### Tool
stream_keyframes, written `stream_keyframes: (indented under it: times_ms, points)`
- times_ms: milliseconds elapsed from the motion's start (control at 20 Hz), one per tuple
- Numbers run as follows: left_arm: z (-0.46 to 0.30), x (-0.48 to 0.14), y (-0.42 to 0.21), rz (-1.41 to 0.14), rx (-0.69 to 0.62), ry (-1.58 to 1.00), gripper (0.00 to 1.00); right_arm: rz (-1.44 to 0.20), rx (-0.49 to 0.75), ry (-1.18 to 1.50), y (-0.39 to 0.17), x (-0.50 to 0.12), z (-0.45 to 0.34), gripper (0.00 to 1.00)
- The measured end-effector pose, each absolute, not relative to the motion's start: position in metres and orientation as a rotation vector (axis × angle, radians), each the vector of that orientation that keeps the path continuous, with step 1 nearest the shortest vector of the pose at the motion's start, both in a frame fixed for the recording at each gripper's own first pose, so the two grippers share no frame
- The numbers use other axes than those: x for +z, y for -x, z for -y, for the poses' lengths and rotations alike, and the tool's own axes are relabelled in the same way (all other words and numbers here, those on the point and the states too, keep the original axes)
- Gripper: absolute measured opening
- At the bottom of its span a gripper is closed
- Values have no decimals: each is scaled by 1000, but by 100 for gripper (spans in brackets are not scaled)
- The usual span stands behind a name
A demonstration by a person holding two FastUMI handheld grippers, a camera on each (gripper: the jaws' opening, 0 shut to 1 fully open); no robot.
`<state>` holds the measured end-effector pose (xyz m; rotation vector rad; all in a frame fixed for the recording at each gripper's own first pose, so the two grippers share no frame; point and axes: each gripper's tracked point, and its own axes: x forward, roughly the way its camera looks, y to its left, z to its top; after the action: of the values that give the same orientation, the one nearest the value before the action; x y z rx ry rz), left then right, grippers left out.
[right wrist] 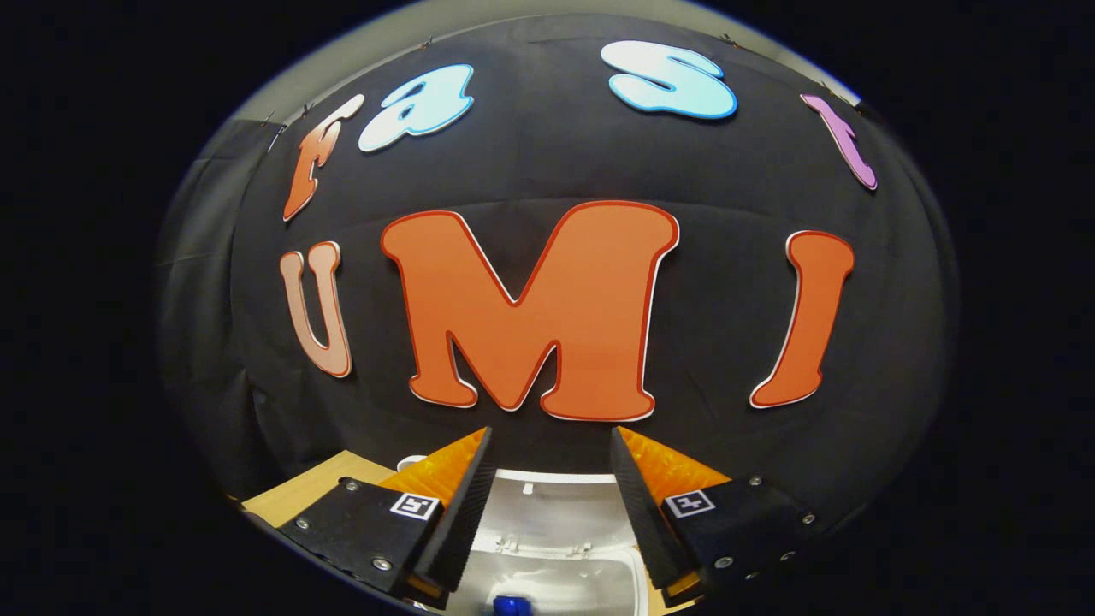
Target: Press the lid of the desktop garbage bin to open it, pick up the crumpled paper on the desktop and throw it into the bin, then pick up the pop can on the desktop and drop it into the bin, and finally close the garbage bin lid.
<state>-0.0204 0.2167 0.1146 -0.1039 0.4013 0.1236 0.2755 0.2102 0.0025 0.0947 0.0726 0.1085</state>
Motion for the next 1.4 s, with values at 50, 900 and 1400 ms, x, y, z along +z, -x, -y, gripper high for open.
stream_keyframes:
  times_ms: [50,900,1400]
  points:
    - [-215,115,18,-401,114,100,83,-76,113,-92,-270,1,-210,80]
    - [-172,112,-6,-413,-83,46,83,-355,89,-108,-175,-131,-228,69]
    - [-159,102,-8,-441,-125,23,83,-393,55,-95,-144,-169,-240,52]
